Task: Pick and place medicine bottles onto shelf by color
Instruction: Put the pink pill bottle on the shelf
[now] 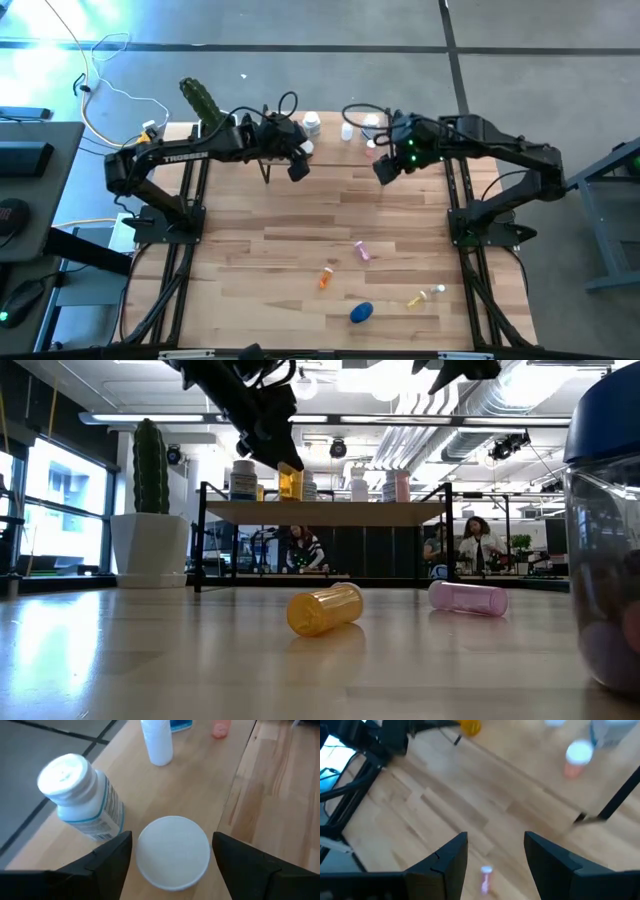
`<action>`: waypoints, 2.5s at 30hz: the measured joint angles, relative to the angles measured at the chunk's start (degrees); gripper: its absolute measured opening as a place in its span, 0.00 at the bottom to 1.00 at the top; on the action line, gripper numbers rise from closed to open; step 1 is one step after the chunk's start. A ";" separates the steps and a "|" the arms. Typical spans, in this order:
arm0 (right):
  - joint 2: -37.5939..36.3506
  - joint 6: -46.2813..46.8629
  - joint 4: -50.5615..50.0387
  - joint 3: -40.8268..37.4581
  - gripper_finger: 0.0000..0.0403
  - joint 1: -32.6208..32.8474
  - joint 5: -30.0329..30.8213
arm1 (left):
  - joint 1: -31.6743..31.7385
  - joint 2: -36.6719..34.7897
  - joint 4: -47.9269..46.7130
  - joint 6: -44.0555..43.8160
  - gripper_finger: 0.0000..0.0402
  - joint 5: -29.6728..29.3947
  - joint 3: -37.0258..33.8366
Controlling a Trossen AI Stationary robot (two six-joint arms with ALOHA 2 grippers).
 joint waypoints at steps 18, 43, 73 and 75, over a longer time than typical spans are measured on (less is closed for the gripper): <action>8.67 19.91 -3.82 0.00 0.46 14.42 1.73 | -2.10 -13.05 -3.39 2.51 0.67 1.33 0.00; 28.53 22.85 -0.97 0.00 0.46 20.86 -2.99 | -20.30 -30.13 -12.06 -13.57 0.67 7.65 -16.15; 46.51 21.67 -0.20 0.00 0.46 20.14 -6.03 | -26.97 -30.04 -10.75 -14.47 0.67 6.86 -17.20; 47.00 21.60 -0.22 0.00 0.46 20.12 -6.12 | -26.97 -30.02 -10.79 -14.47 0.67 6.86 -17.20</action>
